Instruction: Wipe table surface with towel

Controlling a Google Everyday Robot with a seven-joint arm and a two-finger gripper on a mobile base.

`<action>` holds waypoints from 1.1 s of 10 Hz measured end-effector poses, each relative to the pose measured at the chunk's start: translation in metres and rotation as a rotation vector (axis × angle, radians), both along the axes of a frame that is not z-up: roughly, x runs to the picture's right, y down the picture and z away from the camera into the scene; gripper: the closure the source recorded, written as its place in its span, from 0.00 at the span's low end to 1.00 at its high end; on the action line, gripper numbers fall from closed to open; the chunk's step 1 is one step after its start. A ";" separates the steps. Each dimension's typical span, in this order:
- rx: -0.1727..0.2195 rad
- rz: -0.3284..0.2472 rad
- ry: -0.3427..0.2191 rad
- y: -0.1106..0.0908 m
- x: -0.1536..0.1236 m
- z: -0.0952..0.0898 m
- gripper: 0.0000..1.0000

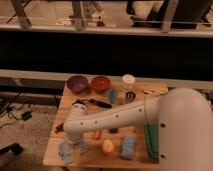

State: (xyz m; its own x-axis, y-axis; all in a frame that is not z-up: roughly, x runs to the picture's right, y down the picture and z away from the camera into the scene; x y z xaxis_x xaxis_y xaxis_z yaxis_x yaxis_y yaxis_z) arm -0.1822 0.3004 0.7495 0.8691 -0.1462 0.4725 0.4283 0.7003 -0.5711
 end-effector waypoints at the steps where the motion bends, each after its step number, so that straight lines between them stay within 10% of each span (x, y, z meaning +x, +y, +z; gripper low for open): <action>1: 0.001 -0.003 0.003 0.003 0.000 0.003 0.20; 11: 0.009 -0.019 -0.007 0.010 0.002 0.013 0.20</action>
